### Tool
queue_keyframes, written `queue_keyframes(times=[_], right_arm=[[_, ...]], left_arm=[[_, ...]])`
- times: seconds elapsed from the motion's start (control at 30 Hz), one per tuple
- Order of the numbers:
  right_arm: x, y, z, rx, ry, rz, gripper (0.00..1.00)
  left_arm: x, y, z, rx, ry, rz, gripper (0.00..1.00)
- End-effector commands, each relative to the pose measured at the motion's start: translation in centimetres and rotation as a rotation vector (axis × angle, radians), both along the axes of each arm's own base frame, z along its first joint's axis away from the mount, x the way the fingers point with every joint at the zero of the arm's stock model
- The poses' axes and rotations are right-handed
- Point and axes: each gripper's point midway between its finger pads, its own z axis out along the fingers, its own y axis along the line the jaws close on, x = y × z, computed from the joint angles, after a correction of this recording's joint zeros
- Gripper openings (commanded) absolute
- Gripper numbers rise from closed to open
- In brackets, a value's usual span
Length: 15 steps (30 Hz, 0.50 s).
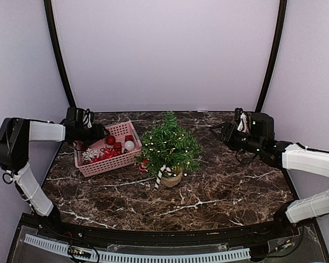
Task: Decorate the small christmas tree
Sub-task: Pick up the ornament ball from the bin.
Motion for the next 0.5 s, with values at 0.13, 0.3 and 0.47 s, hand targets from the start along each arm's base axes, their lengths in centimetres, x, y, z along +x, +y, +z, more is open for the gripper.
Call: queue_keyframes(times=[0.13,0.3,0.47], right_arm=[[0.1,-0.1,1.0,0.029,-0.031,-0.001,0.66],[0.2,0.2,0.2,0.041,-0.013,0.007,0.66],[0.4,0.6,-0.3,0.048,0.0,0.018,0.65]], left_arm=[[1.9,-1.0,-3.6,0.012,0.07,-0.039,0.66],[3.4,-1.3,-3.6,0.073,0.038,-0.049,0.66],[4.7,-1.3,-4.3,0.149,0.053,-0.049,0.66]])
